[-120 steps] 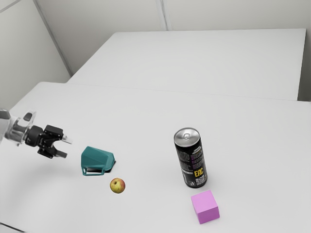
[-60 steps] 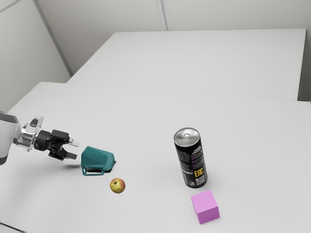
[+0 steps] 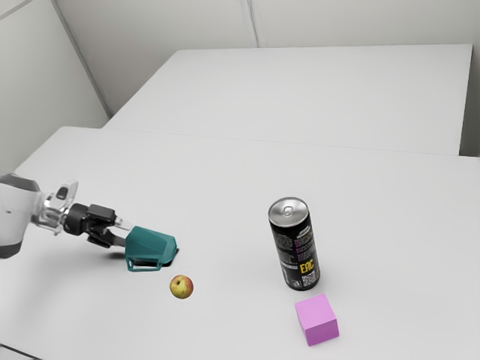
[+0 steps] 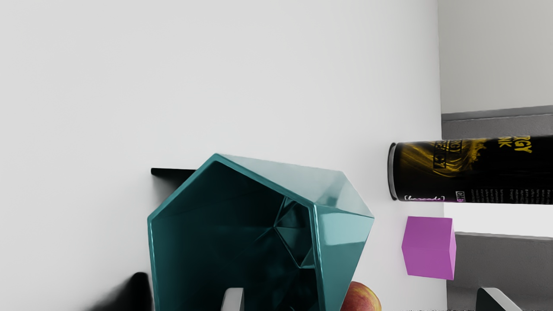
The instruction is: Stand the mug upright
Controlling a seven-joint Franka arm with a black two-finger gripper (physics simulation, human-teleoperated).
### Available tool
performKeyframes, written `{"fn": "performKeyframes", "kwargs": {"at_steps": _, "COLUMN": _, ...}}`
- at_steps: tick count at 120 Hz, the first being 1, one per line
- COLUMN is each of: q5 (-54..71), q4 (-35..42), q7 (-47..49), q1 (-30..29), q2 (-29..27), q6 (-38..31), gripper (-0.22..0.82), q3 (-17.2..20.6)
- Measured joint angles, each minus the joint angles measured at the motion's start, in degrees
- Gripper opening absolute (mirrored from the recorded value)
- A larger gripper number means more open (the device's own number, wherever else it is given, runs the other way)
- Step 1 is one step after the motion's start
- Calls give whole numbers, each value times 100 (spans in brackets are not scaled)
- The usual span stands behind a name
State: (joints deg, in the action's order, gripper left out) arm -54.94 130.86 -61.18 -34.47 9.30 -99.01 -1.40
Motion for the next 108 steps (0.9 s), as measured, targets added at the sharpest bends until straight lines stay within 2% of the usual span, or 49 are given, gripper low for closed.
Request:
{"fn": "performKeyframes", "kwargs": {"at_steps": 63, "q5": -2, "q4": 12, "q7": -165, "q1": 318, "q2": 71, "q6": 23, "gripper": 56, "q3": 31}}
{"fn": "performKeyframes", "kwargs": {"at_steps": 108, "q5": -11, "q4": 12, "q7": -206, "q1": 345, "q2": 69, "q6": 60, "gripper": 16, "q3": 70}}
